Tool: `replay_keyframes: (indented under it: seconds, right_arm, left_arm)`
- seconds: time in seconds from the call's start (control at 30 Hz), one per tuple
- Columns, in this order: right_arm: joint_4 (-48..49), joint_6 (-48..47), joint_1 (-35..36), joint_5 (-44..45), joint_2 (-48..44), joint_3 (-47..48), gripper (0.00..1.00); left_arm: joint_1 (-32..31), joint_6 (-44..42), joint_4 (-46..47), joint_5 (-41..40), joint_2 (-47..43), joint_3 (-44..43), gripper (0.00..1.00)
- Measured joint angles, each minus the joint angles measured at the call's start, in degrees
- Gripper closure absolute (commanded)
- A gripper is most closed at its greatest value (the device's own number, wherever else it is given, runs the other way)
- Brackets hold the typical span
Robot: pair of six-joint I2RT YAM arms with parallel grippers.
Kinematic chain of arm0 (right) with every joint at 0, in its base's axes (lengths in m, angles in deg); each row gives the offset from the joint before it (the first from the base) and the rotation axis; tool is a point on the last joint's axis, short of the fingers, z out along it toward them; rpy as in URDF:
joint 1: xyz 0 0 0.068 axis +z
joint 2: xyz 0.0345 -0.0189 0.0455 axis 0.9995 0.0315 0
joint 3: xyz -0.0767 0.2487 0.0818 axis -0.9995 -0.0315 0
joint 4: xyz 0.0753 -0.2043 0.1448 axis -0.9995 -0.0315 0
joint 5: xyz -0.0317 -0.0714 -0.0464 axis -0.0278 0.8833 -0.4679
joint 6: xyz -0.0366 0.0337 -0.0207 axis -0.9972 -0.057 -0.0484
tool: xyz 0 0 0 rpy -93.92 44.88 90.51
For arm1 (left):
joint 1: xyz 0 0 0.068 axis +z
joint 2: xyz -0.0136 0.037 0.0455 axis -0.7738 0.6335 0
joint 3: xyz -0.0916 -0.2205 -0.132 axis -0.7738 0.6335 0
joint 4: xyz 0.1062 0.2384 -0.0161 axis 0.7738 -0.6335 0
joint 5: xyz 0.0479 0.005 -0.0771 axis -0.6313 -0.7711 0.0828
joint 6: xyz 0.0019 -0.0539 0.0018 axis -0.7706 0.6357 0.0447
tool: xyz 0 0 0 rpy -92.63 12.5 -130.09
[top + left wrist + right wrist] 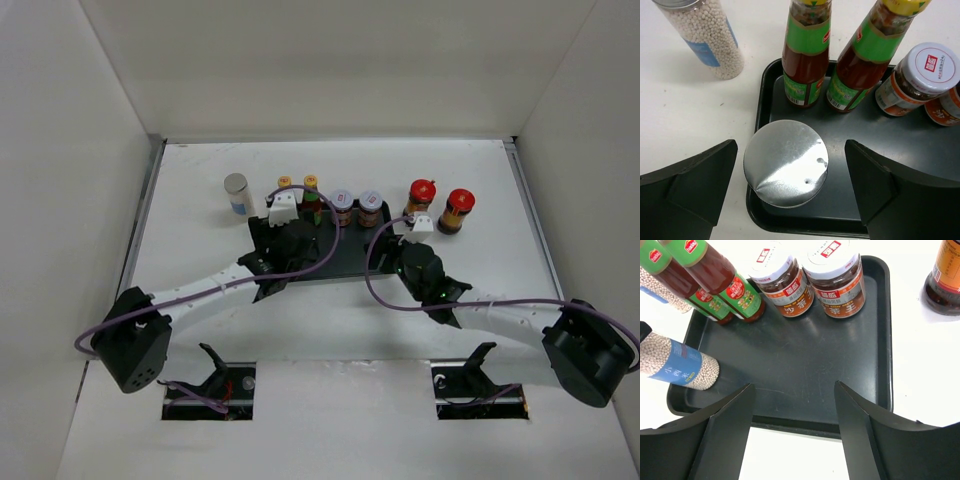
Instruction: Organize the condiment bottles
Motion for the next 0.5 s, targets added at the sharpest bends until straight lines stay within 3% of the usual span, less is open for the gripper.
replay_keyframes:
  seconds: [0.3,0.5]
  right_arm:
    - [0.02,0.00,0.00,0.04,-1.38,-0.02,0.28]
    - [-0.11,-0.07,0.00,0.15,-0.35,-0.02,0.28]
  left_arm:
    - [1.09,-4.42,2.89,-0.20,-3.06,0.00,0.12]
    - [7.67,-4.66,5.09,-0.04,-9.60,-0.04,0.11]
